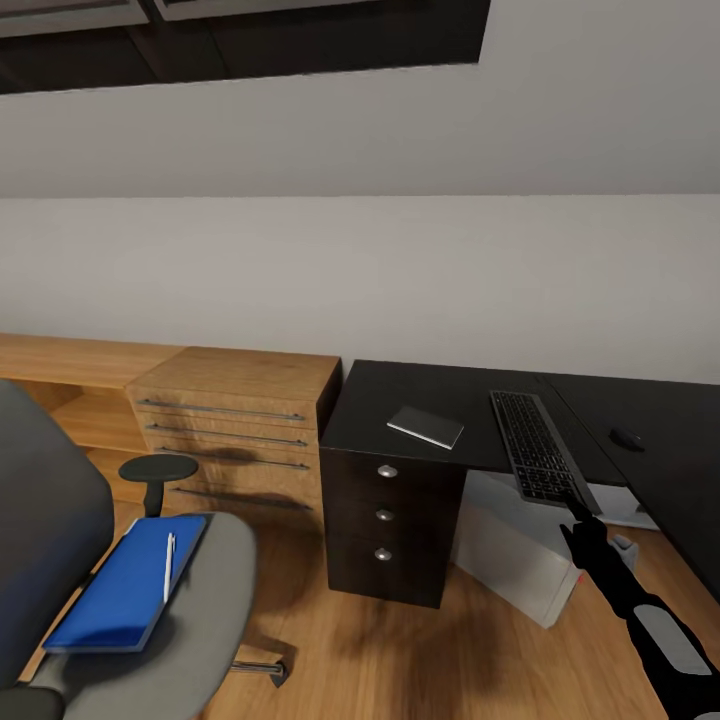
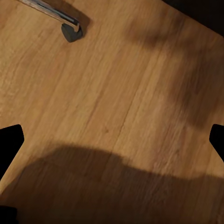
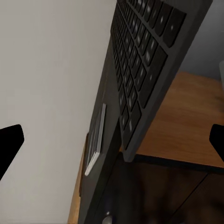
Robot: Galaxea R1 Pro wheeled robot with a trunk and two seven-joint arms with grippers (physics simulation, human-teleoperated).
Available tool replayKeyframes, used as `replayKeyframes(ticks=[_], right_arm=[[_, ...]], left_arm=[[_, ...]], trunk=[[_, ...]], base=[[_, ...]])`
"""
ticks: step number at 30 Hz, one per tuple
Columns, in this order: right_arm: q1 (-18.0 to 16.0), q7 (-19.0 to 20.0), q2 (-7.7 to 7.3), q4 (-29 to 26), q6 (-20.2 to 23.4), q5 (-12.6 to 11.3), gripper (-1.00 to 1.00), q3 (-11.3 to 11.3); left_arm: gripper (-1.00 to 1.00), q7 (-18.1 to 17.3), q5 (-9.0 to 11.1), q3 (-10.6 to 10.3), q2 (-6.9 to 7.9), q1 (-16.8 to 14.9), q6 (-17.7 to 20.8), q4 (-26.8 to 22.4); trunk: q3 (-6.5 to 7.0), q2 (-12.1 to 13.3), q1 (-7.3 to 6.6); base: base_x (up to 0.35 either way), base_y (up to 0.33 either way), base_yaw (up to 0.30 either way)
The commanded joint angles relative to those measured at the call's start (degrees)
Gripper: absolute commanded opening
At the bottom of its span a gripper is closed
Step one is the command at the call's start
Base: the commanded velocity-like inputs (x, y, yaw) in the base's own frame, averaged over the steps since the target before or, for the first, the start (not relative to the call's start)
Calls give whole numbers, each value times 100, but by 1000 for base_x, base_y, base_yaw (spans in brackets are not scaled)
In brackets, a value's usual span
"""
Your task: In the bedroom, organize the workspace by keeping the computer under the desk, ensuring the monitor is on the desk, placing the keyboard on the desk next to the monitor, placing the mouse on the desk next to the keyboard, moving the folder from the swivel chair onto the desk next to the mouse, stacking the notebook on top of the folder with the pen on top of the notebook, and positioning the swivel chair next to the desk.
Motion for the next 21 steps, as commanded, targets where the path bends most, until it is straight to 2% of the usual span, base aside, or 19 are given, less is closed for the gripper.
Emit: replayKeyframes(ticks=[1, 8, 21], right_arm=[[-4, 10, 1, 3, 55, -56, 100, -13], [-4, 4, 0, 4, 55, -56, 100, -14], [-4, -15, 0, 14, 55, -68, 100, -14]], left_arm=[[100, 39, 48, -48, 5, -4, -26, 2], [100, 33, 30, -48, 5, -4, -26, 2], [100, 31, 22, -48, 5, -4, -28, 2]], trunk=[[-5, -2, 0], [-5, -2, 0], [-5, -2, 0]], base=[[67, 0, 0], [149, 0, 0], [24, 0, 0]])
